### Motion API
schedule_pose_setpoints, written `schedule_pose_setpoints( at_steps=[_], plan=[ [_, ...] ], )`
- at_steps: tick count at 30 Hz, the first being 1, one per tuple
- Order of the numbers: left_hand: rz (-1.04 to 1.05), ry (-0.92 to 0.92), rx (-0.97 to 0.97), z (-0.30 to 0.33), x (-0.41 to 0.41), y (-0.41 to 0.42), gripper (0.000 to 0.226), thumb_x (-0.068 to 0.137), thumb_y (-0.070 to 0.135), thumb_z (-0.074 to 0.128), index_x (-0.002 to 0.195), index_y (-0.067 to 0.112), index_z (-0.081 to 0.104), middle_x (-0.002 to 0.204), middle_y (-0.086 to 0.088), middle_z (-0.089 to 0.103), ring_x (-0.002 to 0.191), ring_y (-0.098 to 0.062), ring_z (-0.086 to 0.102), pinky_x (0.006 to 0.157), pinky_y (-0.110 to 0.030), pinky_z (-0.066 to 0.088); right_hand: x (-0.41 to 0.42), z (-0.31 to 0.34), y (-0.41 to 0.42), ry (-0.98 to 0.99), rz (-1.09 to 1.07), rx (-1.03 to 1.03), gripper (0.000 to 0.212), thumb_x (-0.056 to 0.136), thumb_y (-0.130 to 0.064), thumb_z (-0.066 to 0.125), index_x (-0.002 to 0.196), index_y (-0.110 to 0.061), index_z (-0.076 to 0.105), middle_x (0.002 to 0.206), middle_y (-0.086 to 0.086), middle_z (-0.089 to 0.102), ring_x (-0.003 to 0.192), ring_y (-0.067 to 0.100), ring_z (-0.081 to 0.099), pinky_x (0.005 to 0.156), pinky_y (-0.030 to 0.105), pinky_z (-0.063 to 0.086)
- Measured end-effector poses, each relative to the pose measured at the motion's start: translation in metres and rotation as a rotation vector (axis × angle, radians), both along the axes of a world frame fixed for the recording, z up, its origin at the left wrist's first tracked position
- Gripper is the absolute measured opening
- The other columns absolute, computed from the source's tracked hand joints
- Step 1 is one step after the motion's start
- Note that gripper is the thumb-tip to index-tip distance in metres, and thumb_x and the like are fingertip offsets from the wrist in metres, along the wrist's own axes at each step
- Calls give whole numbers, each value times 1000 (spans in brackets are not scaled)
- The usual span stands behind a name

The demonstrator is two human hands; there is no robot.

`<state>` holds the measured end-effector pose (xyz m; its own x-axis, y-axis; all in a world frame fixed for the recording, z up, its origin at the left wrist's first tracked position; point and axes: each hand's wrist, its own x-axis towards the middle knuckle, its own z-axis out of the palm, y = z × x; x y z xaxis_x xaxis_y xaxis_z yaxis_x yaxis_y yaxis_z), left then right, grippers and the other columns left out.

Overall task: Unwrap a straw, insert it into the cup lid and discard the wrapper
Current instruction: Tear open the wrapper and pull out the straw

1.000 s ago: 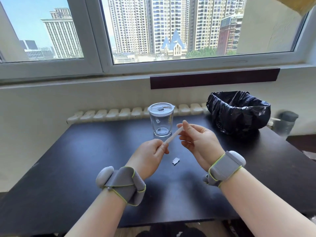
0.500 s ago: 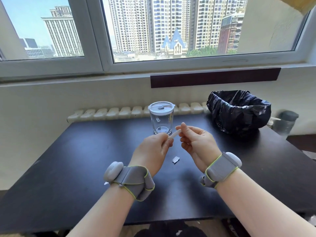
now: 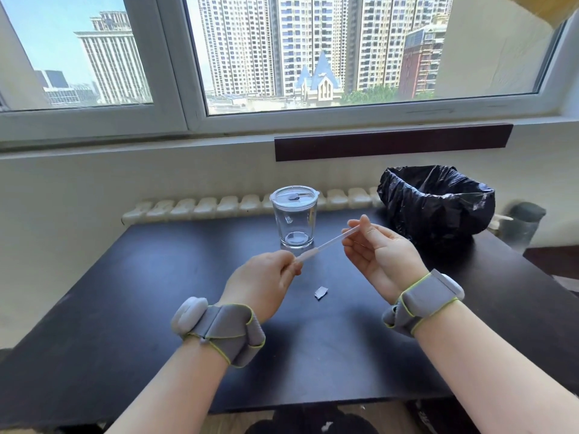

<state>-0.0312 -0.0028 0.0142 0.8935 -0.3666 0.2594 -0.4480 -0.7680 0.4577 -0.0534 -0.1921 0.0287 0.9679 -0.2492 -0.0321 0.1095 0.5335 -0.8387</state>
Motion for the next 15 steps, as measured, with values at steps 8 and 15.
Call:
schedule_pose_setpoints(
  at_steps=[8, 15],
  plan=[
    [-50, -35, -33, -1, -4, -13, 23, 89, 44, 45, 86, 24, 54, 82, 3, 58, 87, -25, 55, 75, -39, 48, -7, -17, 26, 23, 195, -148, 6, 83, -6, 59, 83, -7, 65, 74, 9, 68, 61, 15, 66, 65, 21, 58],
    [0, -54, -17, -5, -1, -15, 26, 90, 43, 42, 85, 23, 57, 87, 1, 67, 86, -24, 61, 77, -42, 50, -4, -14, 20, 22, 90, -140, 7, 83, -8, 61, 76, -8, 63, 70, 9, 67, 59, 14, 63, 63, 20, 57]
  ],
)
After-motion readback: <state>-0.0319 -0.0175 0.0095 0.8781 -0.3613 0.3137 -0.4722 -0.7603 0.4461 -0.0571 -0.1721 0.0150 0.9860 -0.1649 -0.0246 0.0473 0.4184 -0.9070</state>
